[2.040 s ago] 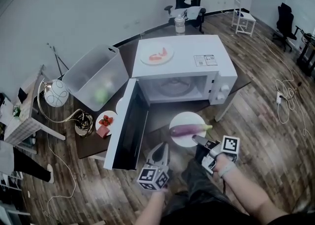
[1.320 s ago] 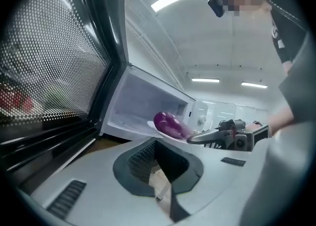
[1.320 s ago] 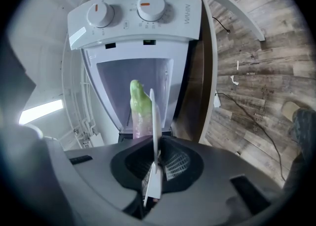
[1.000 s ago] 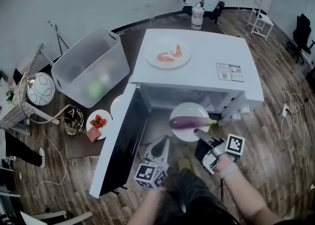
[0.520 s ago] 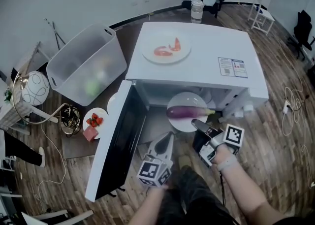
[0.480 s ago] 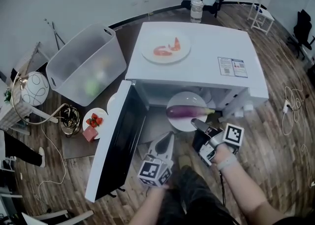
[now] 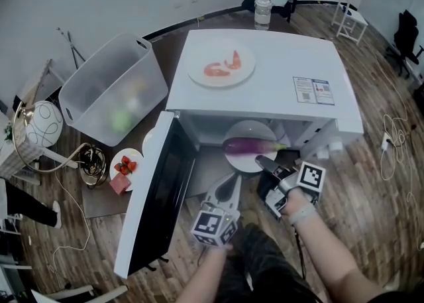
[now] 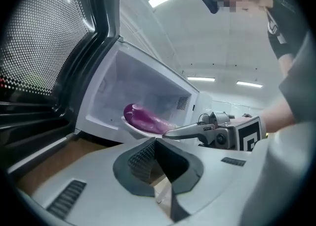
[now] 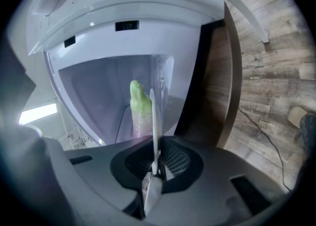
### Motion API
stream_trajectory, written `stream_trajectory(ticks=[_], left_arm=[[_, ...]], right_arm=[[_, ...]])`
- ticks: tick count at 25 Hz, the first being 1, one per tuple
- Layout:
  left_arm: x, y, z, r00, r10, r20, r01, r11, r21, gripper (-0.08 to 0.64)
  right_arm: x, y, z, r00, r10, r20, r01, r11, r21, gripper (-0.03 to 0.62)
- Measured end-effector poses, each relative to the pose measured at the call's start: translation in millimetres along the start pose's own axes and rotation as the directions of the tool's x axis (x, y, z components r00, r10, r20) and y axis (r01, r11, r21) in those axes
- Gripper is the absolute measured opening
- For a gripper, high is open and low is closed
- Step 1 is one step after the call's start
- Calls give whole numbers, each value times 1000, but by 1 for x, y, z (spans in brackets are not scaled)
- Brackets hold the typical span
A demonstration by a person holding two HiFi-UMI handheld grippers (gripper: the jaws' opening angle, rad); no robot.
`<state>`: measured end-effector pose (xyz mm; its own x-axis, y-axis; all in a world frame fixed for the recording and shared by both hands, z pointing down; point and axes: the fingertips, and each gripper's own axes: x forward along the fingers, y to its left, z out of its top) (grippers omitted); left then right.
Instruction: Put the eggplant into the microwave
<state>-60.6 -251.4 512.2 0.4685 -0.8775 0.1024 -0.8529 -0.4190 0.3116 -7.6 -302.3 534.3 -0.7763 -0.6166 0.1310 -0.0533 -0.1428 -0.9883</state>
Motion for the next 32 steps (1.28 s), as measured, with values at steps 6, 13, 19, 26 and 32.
stream_trajectory(ticks=[6, 13, 19, 26, 32], left_arm=[[11, 2, 0, 1000, -6, -4, 6, 1000, 9, -5], [20, 7, 1, 1000, 1, -1, -1, 1000, -8, -6], [26, 7, 5, 1000, 0, 3, 0, 1000, -24, -6], [32, 8, 9, 1000, 4, 5, -3, 1000, -23, -5], [39, 11, 10, 1000, 14, -3, -14, 999, -31, -5]], right_arm=[[12, 0, 7, 1000, -14, 11, 14, 1000, -9, 22], [21, 2, 10, 1000, -12, 17, 13, 1000, -6, 21], [29, 3, 13, 999, -25, 25, 25, 1000, -10, 21], [34, 3, 17, 999, -24, 26, 25, 1000, -16, 21], [38, 5, 21, 999, -28, 35, 28, 999, -16, 21]])
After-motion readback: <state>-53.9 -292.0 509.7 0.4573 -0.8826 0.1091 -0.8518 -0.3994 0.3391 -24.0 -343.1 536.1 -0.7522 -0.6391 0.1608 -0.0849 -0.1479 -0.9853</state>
